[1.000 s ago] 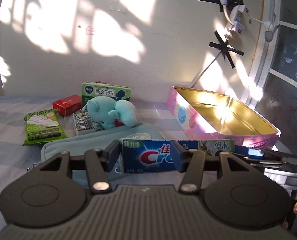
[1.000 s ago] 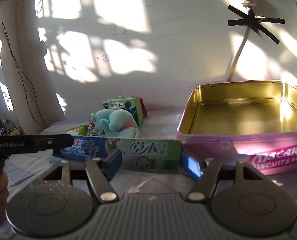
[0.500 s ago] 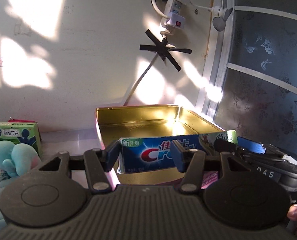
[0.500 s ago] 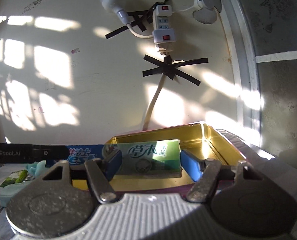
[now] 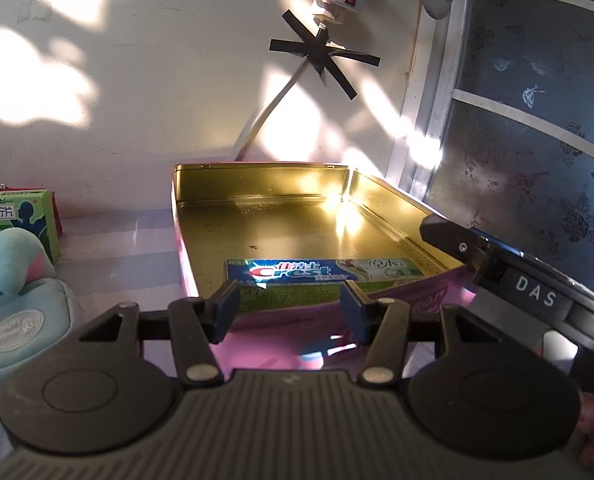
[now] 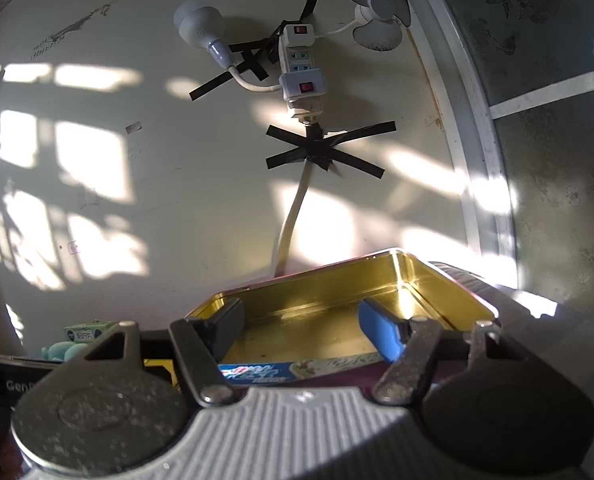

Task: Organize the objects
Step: 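Carry the toothpaste box into the pink tin and open both grippers, then move both grippers to the light-blue pencil case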

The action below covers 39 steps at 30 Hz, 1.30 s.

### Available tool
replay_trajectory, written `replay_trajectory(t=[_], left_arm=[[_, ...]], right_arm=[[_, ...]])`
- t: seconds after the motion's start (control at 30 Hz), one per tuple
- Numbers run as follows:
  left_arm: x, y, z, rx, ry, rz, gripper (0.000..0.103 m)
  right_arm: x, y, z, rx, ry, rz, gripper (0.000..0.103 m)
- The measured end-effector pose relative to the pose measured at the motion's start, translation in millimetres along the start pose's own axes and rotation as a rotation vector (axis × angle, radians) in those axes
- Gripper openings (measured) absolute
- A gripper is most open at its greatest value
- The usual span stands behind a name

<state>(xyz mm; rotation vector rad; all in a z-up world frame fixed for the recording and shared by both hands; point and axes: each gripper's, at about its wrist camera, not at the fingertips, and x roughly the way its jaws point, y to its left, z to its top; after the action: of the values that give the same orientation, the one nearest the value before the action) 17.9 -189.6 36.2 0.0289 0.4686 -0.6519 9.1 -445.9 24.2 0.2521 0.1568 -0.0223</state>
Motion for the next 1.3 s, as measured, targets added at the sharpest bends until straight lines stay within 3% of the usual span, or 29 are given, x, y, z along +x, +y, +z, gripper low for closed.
replay_trajectory(t=[0.17,0.23,0.37,0.5,0.63,0.8,1.3], left_arm=[[-54,24,-35,0.033,0.015,0.051,0.058],[-69,38,-48,0.046,0.034,0.118,0.058],[-86,83,-73,-0.033,0.121,0.230,0.058],[-103,122,-92,-0.075,0.148,0.363,0.058],[-115,145,-93,-0.173,0.093,0.363,0.058],[-112,142,-91,-0.175,0.086,0.391,0.059],[-116,149,-94,-0.197,0.071,0.379,0.060]], right_arm=[[-15,34,-19,0.017,0.089,0.163,0.062],[-12,54,-34,0.021,0.191,0.247,0.060],[-2,101,-55,-0.075,0.339,0.312,0.053],[10,139,-73,-0.126,0.489,0.365,0.053],[16,156,-81,-0.114,0.546,0.363,0.054],[20,165,-84,-0.125,0.543,0.339,0.057],[21,165,-83,-0.132,0.539,0.336,0.057]])
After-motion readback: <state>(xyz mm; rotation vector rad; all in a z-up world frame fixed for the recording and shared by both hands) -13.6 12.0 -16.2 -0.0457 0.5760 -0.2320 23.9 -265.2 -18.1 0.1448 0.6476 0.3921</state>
